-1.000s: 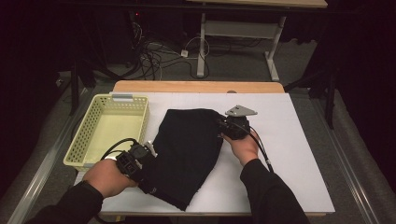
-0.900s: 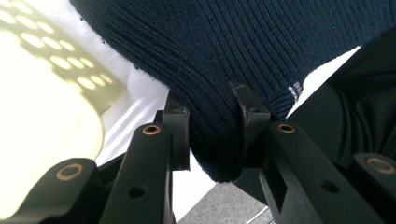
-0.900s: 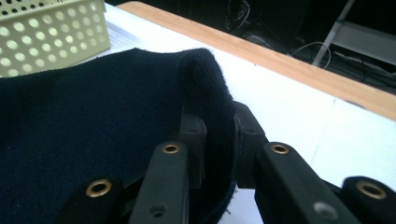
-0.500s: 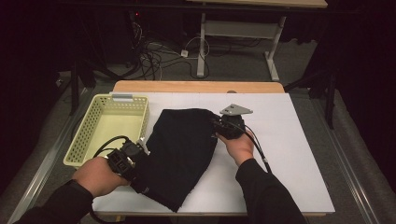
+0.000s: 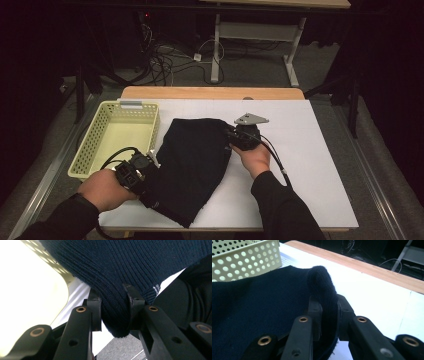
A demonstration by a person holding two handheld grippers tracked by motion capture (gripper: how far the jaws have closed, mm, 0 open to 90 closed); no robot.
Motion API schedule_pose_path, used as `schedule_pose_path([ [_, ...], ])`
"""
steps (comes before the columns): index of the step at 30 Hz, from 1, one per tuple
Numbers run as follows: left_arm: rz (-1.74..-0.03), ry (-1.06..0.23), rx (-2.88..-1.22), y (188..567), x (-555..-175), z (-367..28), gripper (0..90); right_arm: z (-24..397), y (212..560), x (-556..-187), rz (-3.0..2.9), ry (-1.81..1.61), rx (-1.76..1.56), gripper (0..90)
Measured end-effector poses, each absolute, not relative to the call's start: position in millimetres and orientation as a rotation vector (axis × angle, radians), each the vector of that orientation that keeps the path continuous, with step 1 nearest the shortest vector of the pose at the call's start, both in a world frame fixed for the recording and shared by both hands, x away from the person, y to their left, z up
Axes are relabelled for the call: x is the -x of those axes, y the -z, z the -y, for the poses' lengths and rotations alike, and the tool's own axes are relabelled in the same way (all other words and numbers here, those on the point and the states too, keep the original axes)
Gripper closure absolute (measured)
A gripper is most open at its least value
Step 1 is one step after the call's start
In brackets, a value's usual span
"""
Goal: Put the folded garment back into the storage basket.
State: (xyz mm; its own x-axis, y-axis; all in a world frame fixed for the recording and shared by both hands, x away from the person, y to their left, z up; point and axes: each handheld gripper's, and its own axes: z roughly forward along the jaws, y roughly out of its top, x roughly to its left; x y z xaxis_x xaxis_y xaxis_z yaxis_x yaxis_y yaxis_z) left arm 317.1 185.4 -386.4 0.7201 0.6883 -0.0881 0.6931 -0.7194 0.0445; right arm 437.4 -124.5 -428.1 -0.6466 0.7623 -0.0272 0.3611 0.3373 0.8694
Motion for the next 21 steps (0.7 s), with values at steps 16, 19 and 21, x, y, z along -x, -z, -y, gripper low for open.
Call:
schedule_pose_path([
  [16, -1.125, 0.089, -2.859, 376, -318, -184, 68.8, 129, 419, -435, -2.163, -1.275, -0.991, 78.4],
  [19, -1.123, 0.089, -2.858, 373, -318, -183, 68.8, 131, 416, -435, -2.156, -1.284, -0.992, 78.4],
  [21, -1.119, 0.089, -2.861, 370, -319, -182, 68.8, 133, 413, -435, -2.149, -1.287, -0.987, 78.4],
])
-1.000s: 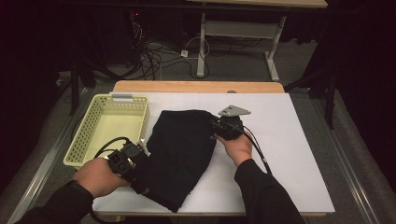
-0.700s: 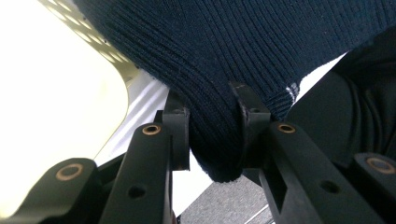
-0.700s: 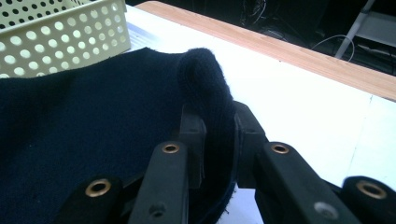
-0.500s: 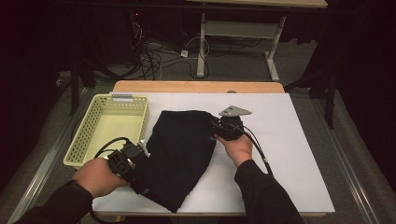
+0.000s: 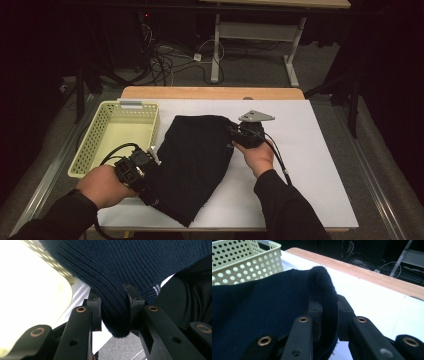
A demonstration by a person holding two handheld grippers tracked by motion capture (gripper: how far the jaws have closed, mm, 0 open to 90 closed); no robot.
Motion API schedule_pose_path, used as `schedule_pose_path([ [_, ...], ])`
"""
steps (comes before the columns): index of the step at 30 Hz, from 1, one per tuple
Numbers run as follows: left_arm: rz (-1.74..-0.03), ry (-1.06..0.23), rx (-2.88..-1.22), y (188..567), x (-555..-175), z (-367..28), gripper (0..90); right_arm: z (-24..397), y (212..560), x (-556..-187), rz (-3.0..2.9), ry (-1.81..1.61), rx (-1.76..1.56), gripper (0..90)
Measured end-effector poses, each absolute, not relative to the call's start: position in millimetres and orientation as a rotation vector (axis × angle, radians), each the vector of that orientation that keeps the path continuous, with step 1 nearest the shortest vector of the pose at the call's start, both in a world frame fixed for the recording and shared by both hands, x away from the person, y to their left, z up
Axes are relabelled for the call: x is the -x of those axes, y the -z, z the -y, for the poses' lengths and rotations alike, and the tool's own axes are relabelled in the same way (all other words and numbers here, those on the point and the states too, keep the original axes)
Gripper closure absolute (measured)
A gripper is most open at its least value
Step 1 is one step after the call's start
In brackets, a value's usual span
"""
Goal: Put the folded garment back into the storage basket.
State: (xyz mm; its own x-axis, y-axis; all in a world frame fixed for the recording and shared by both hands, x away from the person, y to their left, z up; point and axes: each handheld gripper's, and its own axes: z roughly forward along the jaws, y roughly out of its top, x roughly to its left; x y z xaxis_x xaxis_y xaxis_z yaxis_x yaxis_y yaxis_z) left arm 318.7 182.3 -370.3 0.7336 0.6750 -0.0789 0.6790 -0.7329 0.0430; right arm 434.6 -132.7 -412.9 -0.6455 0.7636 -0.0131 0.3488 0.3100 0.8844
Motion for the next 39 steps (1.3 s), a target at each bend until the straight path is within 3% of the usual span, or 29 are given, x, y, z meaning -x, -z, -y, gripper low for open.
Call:
schedule_pose_path([
  [25, -1.109, 0.065, -2.88, 331, -327, -185, 68.8, 123, 368, -432, -2.087, -1.306, -0.917, 78.3],
  [39, -1.173, 0.034, -2.872, 304, -324, -216, 68.8, 88, 341, -441, -2.078, -1.348, -0.836, 78.2],
])
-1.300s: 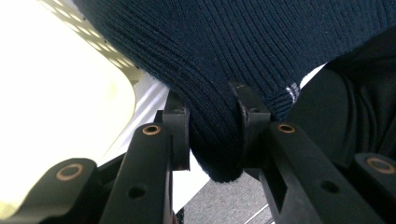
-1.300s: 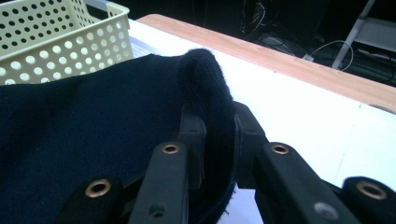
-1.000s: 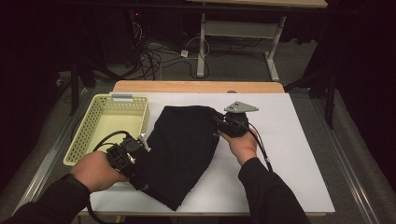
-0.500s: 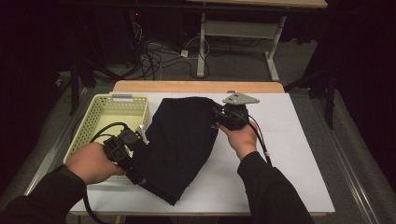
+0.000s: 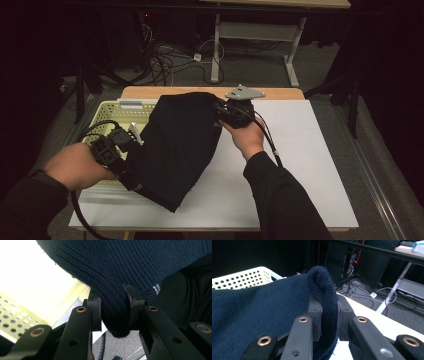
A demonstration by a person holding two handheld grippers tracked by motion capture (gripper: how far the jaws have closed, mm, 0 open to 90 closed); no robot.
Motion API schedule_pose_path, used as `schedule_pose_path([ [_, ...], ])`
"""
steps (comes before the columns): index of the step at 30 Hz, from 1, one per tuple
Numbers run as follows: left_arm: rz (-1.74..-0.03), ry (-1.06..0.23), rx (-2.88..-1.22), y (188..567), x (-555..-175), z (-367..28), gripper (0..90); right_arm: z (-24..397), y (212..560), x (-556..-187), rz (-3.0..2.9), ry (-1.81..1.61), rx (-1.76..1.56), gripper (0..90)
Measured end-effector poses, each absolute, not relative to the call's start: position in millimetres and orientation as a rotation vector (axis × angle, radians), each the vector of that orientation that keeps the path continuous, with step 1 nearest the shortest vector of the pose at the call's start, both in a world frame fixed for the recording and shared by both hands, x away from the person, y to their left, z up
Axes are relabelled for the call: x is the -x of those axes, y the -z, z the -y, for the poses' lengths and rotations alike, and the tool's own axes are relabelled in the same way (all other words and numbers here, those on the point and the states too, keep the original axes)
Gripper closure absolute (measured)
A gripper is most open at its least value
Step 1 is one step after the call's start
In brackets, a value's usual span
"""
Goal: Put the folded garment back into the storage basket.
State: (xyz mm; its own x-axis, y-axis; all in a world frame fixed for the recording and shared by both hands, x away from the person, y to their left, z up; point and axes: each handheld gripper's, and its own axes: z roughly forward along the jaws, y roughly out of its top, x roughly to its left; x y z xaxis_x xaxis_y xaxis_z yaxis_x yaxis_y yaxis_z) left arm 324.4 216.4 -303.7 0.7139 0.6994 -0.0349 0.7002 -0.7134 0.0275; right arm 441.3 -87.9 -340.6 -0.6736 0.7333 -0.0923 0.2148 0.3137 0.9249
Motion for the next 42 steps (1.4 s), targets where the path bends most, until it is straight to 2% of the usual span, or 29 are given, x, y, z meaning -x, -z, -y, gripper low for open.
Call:
schedule_pose_path([
  [22, -1.33, 0.04, -2.772, 316, -323, -291, 68.9, 16, 350, -464, -2.131, -1.38, -0.775, 78.2],
  [42, -1.45, 0.029, -2.69, 324, -327, -339, 68.9, -42, 353, -491, -2.17, -1.388, -0.715, 78.2],
])
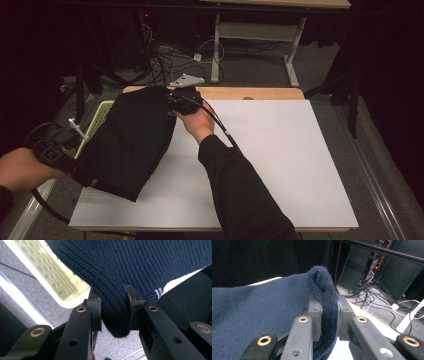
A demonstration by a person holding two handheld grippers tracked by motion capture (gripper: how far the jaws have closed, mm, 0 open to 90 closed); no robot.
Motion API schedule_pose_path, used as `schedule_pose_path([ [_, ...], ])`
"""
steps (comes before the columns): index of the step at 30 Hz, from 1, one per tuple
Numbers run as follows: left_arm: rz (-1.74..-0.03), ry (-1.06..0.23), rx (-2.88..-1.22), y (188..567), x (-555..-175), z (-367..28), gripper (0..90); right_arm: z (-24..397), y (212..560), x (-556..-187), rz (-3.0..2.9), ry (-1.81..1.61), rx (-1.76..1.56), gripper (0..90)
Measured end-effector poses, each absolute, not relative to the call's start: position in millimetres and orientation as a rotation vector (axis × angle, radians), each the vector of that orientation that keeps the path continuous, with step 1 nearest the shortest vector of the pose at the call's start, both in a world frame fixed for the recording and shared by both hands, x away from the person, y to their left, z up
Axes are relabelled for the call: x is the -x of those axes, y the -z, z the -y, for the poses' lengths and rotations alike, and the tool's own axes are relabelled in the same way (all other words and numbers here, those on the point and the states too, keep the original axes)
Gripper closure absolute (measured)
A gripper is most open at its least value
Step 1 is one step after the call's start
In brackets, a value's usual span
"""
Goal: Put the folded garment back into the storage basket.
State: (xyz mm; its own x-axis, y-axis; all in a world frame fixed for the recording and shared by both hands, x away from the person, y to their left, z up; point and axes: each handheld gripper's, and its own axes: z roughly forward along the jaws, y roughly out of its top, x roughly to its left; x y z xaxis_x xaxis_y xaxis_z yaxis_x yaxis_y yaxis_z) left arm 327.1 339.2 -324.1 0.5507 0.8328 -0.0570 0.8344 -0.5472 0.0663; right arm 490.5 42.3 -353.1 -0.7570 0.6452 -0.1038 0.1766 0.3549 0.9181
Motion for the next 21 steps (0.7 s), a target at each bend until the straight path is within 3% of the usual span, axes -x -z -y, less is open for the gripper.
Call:
schedule_pose_path([
  [14, -1.554, -0.015, -2.6, 322, -329, -367, 68.9, -84, 346, -516, -2.177, -1.405, -0.681, 78.2],
  [21, -1.604, -0.008, -2.595, 333, -334, -371, 68.8, -103, 361, -528, -2.208, -1.381, -0.705, 78.2],
])
